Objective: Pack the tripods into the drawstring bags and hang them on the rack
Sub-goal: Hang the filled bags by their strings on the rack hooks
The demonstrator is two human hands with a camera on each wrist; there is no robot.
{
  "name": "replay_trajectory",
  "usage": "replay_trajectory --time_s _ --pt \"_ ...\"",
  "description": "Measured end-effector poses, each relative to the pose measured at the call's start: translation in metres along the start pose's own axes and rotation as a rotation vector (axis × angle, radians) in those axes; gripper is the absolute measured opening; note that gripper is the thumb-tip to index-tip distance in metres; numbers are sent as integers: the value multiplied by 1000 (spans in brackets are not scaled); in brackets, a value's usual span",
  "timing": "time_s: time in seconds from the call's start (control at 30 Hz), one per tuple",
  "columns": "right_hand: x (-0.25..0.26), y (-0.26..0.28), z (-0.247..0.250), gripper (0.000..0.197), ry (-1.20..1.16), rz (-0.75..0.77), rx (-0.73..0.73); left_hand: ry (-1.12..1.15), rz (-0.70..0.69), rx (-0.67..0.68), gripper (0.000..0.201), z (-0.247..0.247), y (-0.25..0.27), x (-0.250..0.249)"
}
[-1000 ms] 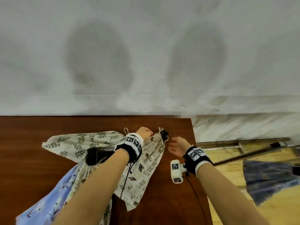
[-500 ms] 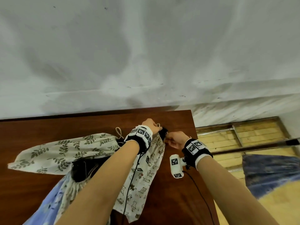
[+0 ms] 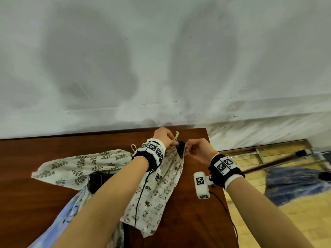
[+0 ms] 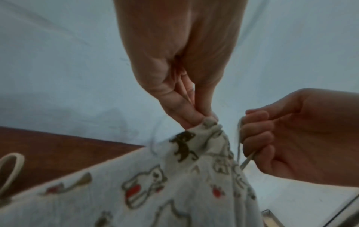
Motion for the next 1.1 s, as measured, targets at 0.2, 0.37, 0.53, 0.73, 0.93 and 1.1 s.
replay_trajectory --time_s 0.2,0.37,0.53,0.73,0.93,1.1 --pt "44 77 -12 32 410 239 232 117 -92 -140 18 22 51 -44" --pt "77 167 -28 36 745 398 314 118 -174 -134 21 34 105 -84" --pt "98 244 -40 29 999 518 290 196 -207 -48 24 33 147 -118" --pt "115 303 -22 32 1041 617 194 264 -356 96 18 15 196 -171" --pt "125 344 12 16 1102 631 103 528 -492 267 14 -22 235 -226" --pt "117 370 51 24 1014 650 18 249 -577 309 7 -76 260 -261"
Point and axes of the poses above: each hand's wrist, its own y-axis away from the middle knuckle, its own z-axis out of the back of the hand, x = y × z, the point moved 2 cm from there along -y, towards the middle knuckle, and after that the axes turned 4 degrees about y, right-handed, at the moved point
